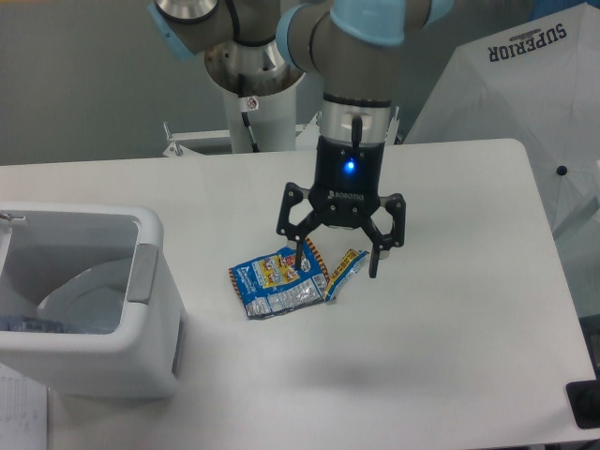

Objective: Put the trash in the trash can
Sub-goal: 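Move the open gripper back over the snack wrapper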

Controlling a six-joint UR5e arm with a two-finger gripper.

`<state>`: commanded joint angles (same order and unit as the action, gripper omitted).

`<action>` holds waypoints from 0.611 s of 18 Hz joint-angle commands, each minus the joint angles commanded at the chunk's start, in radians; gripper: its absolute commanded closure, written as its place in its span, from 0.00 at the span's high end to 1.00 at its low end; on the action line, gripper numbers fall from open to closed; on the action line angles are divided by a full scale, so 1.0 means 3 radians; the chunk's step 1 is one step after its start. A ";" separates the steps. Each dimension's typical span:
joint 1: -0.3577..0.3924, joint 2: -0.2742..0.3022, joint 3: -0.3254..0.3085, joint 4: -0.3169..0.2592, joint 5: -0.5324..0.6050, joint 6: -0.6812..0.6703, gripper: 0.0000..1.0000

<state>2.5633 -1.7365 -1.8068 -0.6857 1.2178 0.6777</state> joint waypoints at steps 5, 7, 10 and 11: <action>-0.0005 -0.0031 -0.0348 -0.0005 0.0475 0.0675 1.00; -0.0005 -0.0092 -0.0415 -0.0010 0.0685 0.0992 1.00; -0.0005 -0.0169 -0.0502 -0.0005 0.0716 0.1263 1.00; -0.0005 -0.0204 -0.0507 -0.0005 0.0732 0.1375 1.00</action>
<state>2.5617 -1.7977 -1.9589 -0.6872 1.4373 1.0903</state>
